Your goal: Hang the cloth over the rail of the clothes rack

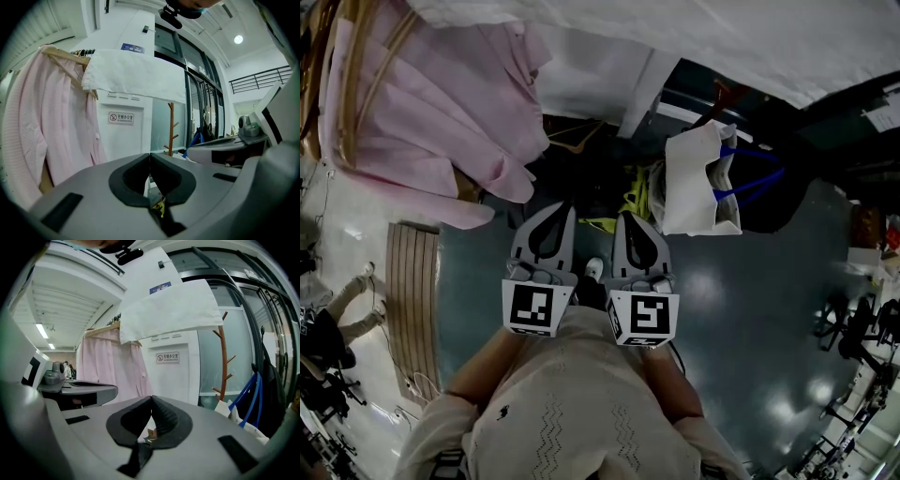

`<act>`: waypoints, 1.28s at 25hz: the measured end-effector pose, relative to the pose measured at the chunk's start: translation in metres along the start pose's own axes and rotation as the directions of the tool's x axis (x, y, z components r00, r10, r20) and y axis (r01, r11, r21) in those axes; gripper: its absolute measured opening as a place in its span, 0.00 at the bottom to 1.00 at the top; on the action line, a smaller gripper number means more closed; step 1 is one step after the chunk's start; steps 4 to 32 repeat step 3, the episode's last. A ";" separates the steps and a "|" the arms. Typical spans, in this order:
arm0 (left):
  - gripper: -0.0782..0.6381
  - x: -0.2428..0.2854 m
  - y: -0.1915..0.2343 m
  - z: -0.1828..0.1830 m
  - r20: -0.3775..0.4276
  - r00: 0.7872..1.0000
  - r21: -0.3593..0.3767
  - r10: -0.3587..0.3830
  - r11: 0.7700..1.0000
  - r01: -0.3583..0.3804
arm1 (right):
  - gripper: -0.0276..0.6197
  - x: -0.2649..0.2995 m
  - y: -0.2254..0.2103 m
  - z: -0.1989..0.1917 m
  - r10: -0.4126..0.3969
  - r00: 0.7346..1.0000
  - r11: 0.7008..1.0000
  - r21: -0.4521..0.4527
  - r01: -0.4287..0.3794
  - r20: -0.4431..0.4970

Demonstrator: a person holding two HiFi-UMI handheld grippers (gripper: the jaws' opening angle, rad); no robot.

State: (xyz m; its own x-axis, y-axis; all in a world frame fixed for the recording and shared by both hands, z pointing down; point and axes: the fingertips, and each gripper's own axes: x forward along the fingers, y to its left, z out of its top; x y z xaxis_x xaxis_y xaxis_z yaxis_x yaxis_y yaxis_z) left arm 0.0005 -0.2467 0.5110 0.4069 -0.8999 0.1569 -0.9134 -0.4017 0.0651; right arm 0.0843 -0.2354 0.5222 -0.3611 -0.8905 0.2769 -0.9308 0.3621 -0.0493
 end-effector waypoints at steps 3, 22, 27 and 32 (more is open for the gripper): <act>0.13 0.002 0.001 0.003 0.028 1.000 -0.019 0.007 1.000 -0.006 | 0.07 0.002 0.001 -0.001 0.007 1.000 1.000 0.002 -0.007 -0.004; 0.13 0.002 0.001 0.003 0.028 1.000 -0.019 0.007 1.000 -0.006 | 0.07 0.002 0.001 -0.001 0.007 1.000 1.000 0.002 -0.007 -0.004; 0.13 0.002 0.001 0.003 0.028 1.000 -0.019 0.007 1.000 -0.006 | 0.07 0.002 0.001 -0.001 0.007 1.000 1.000 0.002 -0.007 -0.004; 0.13 0.002 0.001 0.003 0.028 1.000 -0.019 0.007 1.000 -0.006 | 0.07 0.002 0.001 -0.001 0.007 1.000 1.000 0.002 -0.007 -0.004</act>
